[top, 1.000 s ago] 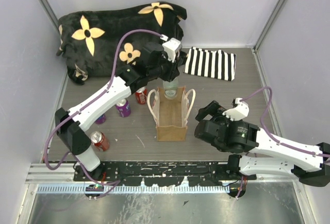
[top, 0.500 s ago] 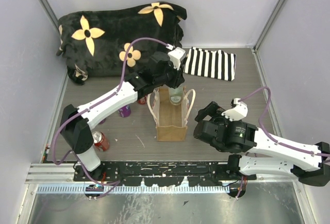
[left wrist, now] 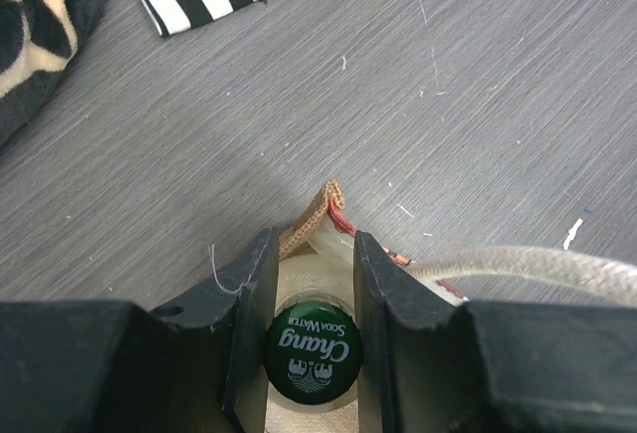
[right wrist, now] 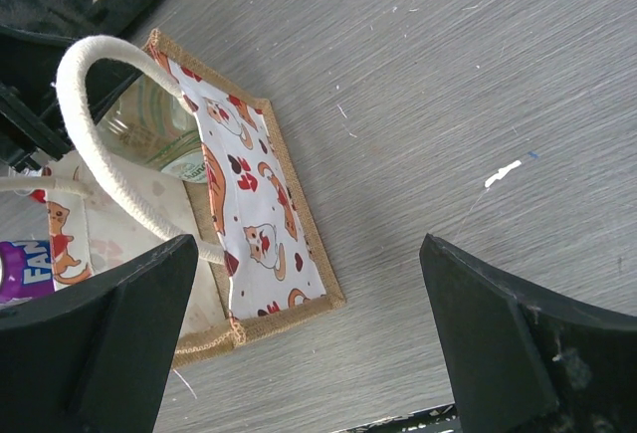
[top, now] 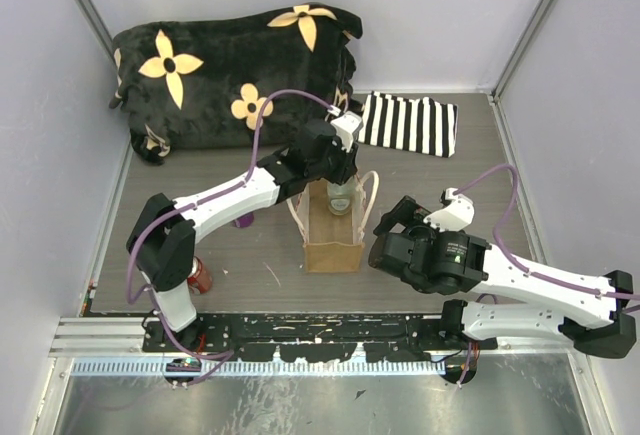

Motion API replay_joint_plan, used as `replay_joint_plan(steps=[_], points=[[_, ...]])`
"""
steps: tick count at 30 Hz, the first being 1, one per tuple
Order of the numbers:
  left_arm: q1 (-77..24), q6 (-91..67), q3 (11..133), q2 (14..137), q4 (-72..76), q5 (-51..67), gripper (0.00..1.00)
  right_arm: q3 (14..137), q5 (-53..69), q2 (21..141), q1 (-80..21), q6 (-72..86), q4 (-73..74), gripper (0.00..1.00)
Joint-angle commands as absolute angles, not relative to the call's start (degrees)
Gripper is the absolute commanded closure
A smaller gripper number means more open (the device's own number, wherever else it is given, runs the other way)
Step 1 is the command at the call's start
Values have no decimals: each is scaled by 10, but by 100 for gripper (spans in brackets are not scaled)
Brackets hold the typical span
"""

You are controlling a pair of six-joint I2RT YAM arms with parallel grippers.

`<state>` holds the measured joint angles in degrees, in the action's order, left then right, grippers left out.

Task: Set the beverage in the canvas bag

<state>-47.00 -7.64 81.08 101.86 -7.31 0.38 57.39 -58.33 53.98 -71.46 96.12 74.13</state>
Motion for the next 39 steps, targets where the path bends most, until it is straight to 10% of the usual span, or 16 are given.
replay_joint_plan(steps=[1, 39], points=[[-471, -74, 808, 1008, 48, -7, 100, 598, -595, 543, -717, 972, 750, 0], [-509, -62, 727, 1055, 129, -76, 100, 598, -584, 555, -717, 965, 727, 0]])
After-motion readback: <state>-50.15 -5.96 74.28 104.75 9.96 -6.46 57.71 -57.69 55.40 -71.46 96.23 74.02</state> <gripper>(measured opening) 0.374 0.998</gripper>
